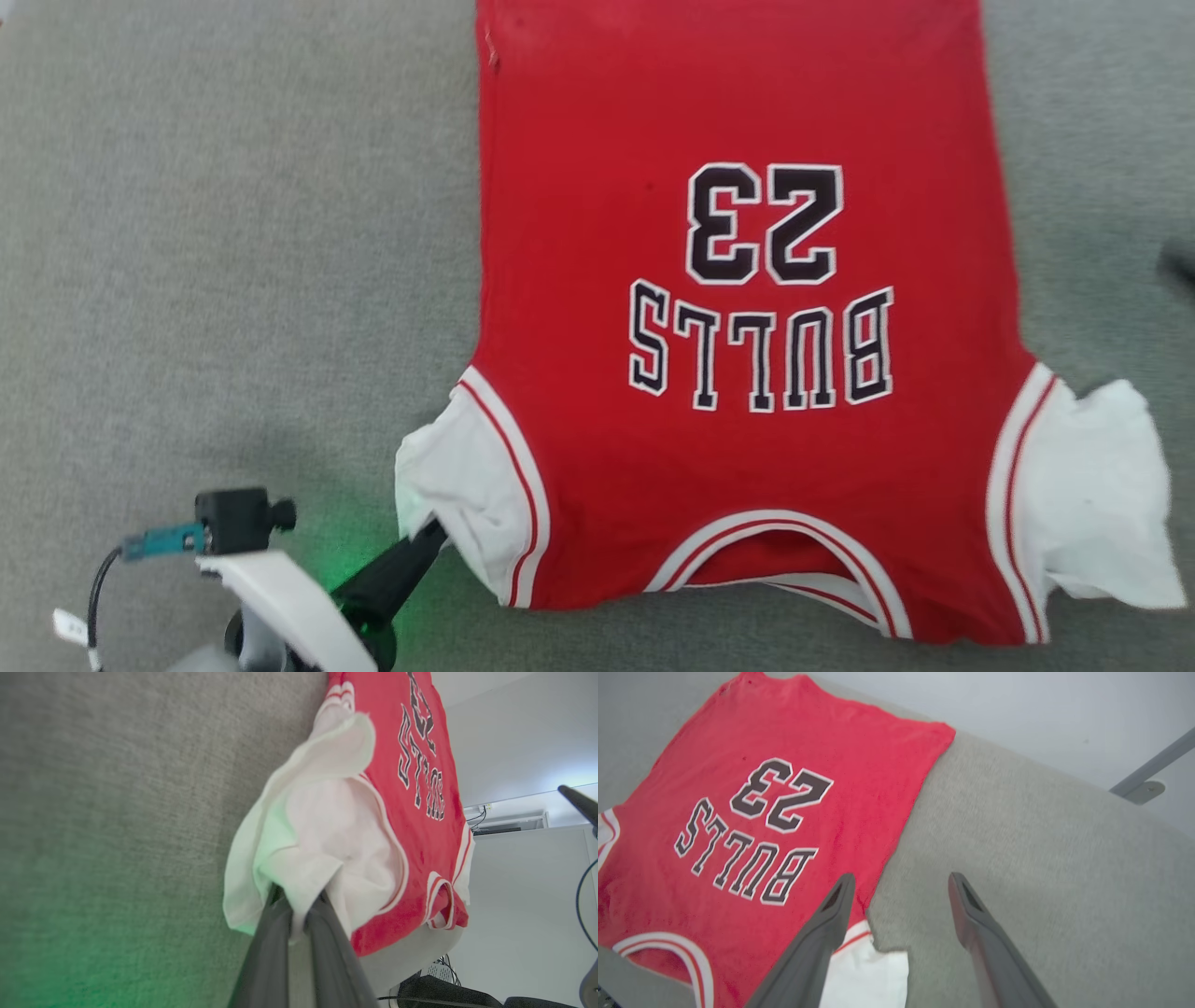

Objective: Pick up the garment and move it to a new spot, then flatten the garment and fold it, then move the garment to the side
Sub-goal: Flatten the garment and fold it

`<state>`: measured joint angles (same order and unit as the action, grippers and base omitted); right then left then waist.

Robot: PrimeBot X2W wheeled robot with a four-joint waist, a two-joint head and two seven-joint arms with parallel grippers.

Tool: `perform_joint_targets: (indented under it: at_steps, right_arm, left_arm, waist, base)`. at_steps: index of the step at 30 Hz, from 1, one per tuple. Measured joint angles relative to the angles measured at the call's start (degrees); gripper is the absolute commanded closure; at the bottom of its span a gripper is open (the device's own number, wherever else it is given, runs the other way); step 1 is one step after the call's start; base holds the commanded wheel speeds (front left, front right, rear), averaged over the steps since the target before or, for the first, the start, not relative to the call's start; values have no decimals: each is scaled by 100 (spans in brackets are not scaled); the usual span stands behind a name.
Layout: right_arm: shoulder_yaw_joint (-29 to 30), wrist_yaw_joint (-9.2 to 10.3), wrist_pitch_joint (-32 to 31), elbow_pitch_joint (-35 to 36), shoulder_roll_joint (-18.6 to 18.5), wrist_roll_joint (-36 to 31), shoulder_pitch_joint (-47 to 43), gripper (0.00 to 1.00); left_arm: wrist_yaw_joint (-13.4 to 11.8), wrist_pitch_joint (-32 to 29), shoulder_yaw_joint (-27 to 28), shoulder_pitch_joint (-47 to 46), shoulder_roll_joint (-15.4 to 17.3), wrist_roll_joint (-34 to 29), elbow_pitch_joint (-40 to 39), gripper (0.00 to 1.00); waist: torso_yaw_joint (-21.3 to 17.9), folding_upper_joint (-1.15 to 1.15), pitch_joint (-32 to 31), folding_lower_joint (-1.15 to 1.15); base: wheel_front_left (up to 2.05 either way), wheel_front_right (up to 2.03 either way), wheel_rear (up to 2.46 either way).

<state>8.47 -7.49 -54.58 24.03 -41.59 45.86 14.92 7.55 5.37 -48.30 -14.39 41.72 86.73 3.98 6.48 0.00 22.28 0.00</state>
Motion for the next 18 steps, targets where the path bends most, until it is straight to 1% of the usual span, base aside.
perform_joint_targets:
  at_steps: [3,6,7,10,12,14,18]
  right_arm:
    - [-312,0,44,-747,114,-257,1206,0]
    - [-848,-1,-101,-1626,202,-556,2339,0]
    - [-848,-1,-101,-1626,202,-556,2339,0]
    - [-1234,0,-318,-2577,350,-824,3399,0]
    - [-1462,-1,-511,-3200,369,-1077,3934,0]
    - [-1663,0,-688,-3769,374,-1321,4343,0]
    - [-1794,-1,-750,-4698,427,-1752,5024,0]
  left_arm:
    - [0,-65,-41,-232,-77,-78,-20,100]
    - [1,-197,-126,-535,-179,-187,-33,100]
    - [1,-197,-126,-535,-179,-187,-33,100]
    - [1,-269,-167,-810,-234,-225,-88,100]
    - [1,-293,-224,-961,-291,-261,-137,100]
    - [1,-319,-287,-1070,-368,-261,-212,100]
    - [1,-320,-443,-1256,-466,-263,-299,100]
  waist:
    - [102,0,177,0]
    - [227,0,401,0]
    - [227,0,401,0]
    - [367,0,648,0]
    - [496,0,786,0]
    - [649,0,894,0]
    - [933,0,1096,0]
  base:
    - [0,0,0]
    - [0,0,0]
    - [0,0,0]
    - [0,0,0]
    - [0,0,0]
    - [0,0,0]
    - [0,0,0]
